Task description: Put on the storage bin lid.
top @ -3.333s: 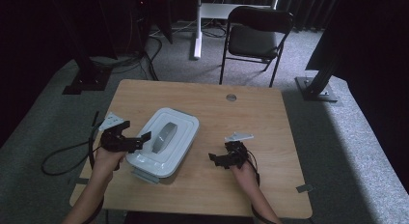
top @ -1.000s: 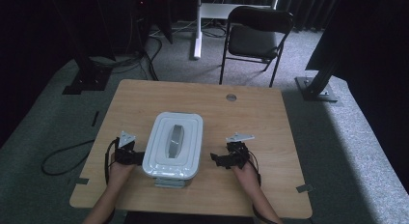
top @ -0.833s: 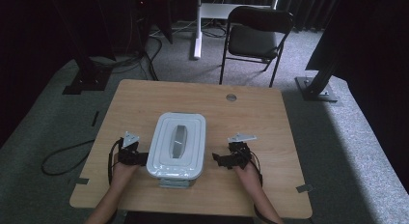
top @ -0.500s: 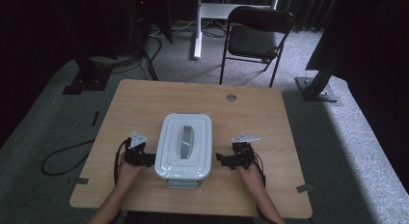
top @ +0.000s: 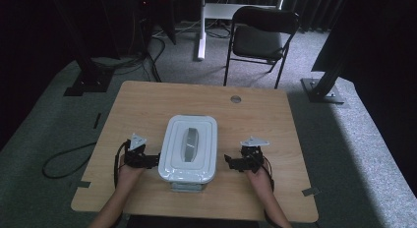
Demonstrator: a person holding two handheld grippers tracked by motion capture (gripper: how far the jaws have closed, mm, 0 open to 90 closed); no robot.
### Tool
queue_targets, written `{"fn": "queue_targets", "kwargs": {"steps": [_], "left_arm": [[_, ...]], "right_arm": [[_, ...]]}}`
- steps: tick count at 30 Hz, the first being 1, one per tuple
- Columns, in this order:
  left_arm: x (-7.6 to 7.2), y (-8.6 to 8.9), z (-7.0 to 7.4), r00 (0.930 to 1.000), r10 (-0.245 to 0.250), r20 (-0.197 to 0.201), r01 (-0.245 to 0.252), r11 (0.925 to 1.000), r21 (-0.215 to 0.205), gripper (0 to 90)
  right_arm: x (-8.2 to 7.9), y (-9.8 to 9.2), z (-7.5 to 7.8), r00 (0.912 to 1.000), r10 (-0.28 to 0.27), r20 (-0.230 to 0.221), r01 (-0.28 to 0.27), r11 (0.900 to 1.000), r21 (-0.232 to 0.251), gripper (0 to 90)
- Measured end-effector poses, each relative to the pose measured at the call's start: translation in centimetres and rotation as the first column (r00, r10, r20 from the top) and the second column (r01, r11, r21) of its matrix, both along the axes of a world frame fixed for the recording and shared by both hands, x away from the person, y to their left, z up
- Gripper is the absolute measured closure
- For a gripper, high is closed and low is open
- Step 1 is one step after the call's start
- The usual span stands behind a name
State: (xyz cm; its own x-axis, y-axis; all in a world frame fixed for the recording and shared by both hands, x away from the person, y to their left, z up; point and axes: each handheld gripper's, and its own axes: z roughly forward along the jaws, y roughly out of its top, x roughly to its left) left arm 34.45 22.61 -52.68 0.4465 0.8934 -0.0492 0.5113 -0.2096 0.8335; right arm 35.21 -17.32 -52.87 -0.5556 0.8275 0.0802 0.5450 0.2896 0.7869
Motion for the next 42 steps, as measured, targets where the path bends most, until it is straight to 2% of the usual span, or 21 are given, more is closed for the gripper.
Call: {"fn": "queue_targets", "kwargs": {"steps": [2, 6, 16, 20, 26, 33, 36, 42], "left_arm": [[-0.1, 0.1, 0.1, 0.9999, -0.004, 0.01, 0.004, 0.9999, -0.012, 1.2], [-0.4, 0.2, 0.0, 0.9999, -0.011, 0.013, 0.011, 0.9999, -0.006, 1.2], [-1.2, 1.5, -0.2, 0.9994, 0.008, 0.034, -0.007, 0.9995, -0.032, 1.2], [-1.4, 1.8, -0.5, 0.9997, 0.009, 0.024, -0.008, 0.9995, -0.03, 1.2], [-1.7, 2.3, -0.6, 0.9996, 0.013, 0.024, -0.012, 0.9996, -0.025, 1.2], [-1.9, 3.1, -0.9, 0.9996, 0.02, 0.018, -0.019, 0.9994, -0.028, 1.2], [-2.1, 3.5, -1.0, 0.9995, 0.028, 0.015, -0.027, 0.9992, -0.028, 1.2], [-2.7, 4.2, -1.4, 0.9991, 0.043, 0.004, -0.043, 0.9989, -0.021, 1.2]], "right_arm": [[0.0, -0.1, 0.0, 1.0, -0.004, 0.0, 0.004, 1.0, 0.001, 11.1], [-0.1, -0.2, -0.1, 1.0, -0.005, -0.005, 0.005, 1.0, 0.013, 11.1], [-0.5, -1.5, -0.7, 0.9998, -0.018, -0.01, 0.018, 1.0, 0.02, 11.1], [-0.7, -2.3, -0.9, 0.9988, -0.049, -0.001, 0.049, 0.999, 0.022, 11.1], [-1.1, -3.4, -1.2, 0.9974, -0.067, 0.027, 0.066, 0.997, 0.039, 11.1], [-1.6, -4.7, -1.5, 0.9975, -0.069, 0.017, 0.068, 0.996, 0.065, 11.1], [-1.9, -5.3, -1.6, 0.9956, -0.091, 0.022, 0.089, 0.994, 0.058, 11.1], [-2.4, -6.9, -1.8, 0.9911, -0.132, 0.019, 0.13, 0.989, 0.074, 11.1]]}}
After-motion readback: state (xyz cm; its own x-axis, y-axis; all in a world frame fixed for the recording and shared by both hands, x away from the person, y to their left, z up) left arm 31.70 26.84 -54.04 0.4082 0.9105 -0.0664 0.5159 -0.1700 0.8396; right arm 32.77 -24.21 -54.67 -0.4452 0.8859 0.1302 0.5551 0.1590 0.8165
